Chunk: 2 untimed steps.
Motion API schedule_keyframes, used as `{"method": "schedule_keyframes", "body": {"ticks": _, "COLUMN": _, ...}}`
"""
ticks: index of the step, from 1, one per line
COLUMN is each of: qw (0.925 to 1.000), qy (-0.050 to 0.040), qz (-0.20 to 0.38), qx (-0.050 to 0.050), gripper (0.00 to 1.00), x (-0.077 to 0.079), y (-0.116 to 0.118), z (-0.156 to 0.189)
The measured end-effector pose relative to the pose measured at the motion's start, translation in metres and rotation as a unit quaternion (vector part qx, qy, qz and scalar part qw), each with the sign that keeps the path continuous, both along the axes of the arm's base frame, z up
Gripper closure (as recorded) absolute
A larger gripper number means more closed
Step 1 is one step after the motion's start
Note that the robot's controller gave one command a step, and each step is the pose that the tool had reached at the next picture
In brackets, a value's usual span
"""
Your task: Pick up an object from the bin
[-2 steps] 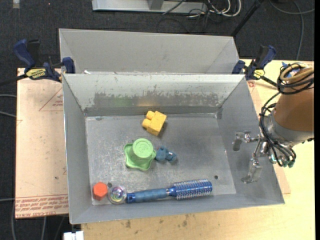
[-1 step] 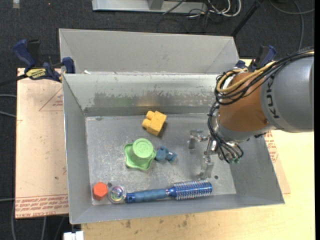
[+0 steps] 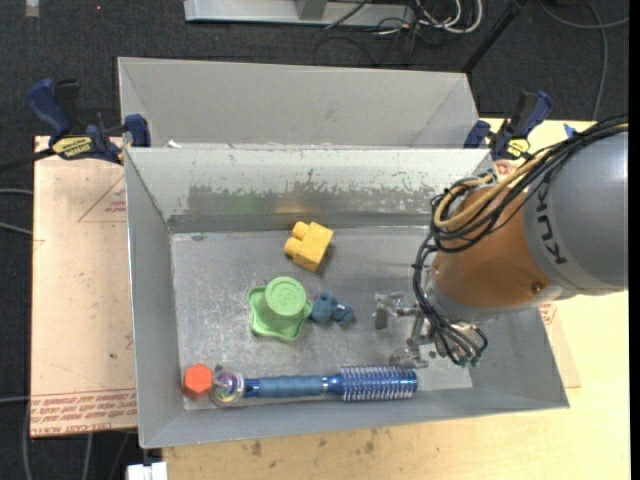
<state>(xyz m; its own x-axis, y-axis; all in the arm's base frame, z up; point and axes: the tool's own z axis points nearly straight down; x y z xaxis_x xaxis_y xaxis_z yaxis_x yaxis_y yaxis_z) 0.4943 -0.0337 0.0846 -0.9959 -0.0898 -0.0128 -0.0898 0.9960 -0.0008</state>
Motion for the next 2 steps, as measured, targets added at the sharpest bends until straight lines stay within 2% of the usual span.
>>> {"method": "schedule_keyframes", "body": {"ticks": 1, "qw": 0.9996, "qy": -0.0091, "qz": 0.028, "qx": -0.003, "gripper": 0.0, "x": -0.004, "y": 0.042, "z": -0.004}}
{"method": "schedule_keyframes", "body": {"ticks": 2, "qw": 0.9992, "qy": -0.0077, "qz": 0.04, "qx": -0.003, "gripper": 0.0, "x": -0.003, "y": 0.075, "z": -0.004}}
